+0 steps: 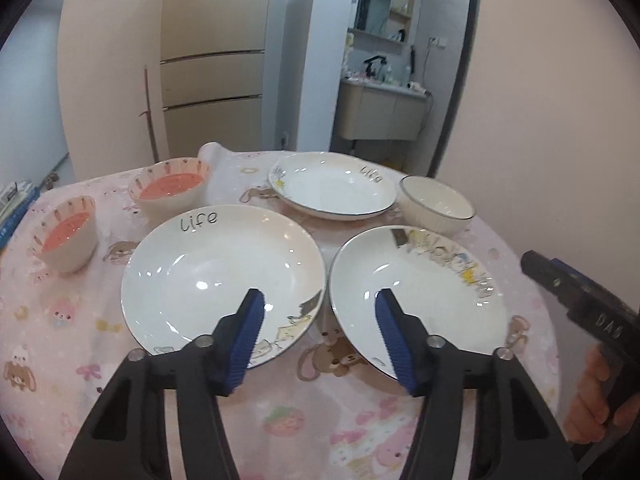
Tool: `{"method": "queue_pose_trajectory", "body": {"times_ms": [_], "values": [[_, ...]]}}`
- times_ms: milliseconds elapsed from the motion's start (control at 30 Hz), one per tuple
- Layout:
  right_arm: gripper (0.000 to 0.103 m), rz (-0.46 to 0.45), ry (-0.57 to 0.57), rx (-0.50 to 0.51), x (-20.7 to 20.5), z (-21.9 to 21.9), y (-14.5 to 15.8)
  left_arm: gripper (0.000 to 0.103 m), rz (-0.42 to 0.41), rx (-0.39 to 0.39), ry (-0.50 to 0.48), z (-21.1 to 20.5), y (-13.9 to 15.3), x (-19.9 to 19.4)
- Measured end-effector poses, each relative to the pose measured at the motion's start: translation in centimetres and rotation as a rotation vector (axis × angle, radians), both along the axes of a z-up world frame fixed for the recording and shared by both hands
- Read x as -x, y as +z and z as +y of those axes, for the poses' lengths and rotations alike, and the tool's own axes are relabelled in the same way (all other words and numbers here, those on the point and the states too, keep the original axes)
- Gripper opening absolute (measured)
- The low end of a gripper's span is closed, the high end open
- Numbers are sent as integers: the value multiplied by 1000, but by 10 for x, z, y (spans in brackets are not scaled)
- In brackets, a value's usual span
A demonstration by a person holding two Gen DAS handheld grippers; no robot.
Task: Organize plates and bowls
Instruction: 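Move both grippers down to the rim of the cartoon-rimmed white plate, then close the left gripper on the plate rim while the right gripper closes beside it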
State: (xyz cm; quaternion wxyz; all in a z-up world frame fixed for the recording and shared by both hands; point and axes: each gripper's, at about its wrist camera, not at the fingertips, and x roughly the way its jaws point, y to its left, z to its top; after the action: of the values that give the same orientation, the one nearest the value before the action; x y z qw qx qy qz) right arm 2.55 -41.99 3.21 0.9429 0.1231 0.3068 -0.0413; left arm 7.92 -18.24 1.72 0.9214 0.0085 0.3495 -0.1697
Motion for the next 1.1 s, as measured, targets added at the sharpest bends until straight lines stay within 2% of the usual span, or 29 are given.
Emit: {"method": "queue_pose_trajectory", "body": {"times_ms": [67, 133, 200, 300, 567, 700, 733, 767, 833, 867, 900, 1100], "values": [[65, 31, 10, -37, -11, -7, -8, 57, 9, -33, -16, -10, -5, -3], [45, 71, 25, -77, -22, -15, -18, 54, 80, 2, -52, -15, -12, -8], [34, 113, 30, -114, -31, -22, -30, 53, 144, 18, -65, -20, -21, -15], [33, 133, -14, -130, -35, -30, -44, 52, 162, 6, -56, -25, -28, -20], [29, 176, -47, -170, -39, -46, -66, 53, 283, 50, -80, -31, -56, -28], [22, 205, -62, -210, -44, -52, -74, 52, 331, 109, -57, -29, -66, -35], [22, 207, -68, -229, -45, -54, -77, 47, 338, 145, -36, -26, -69, -37], [22, 211, -69, -251, -47, -56, -80, 37, 334, 173, -4, -21, -70, -37], [20, 216, -60, -302, -49, -59, -85, 31, 347, 198, 3, -19, -71, -40], [17, 216, -54, -320, -50, -59, -86, 22, 351, 209, 1, -19, -72, -41], [10, 215, -44, -336, -50, -60, -89, 20, 349, 221, -2, -19, -72, -41], [9, 201, -30, -408, -50, -65, -94, 18, 325, 200, 7, -25, -73, -41]]}}
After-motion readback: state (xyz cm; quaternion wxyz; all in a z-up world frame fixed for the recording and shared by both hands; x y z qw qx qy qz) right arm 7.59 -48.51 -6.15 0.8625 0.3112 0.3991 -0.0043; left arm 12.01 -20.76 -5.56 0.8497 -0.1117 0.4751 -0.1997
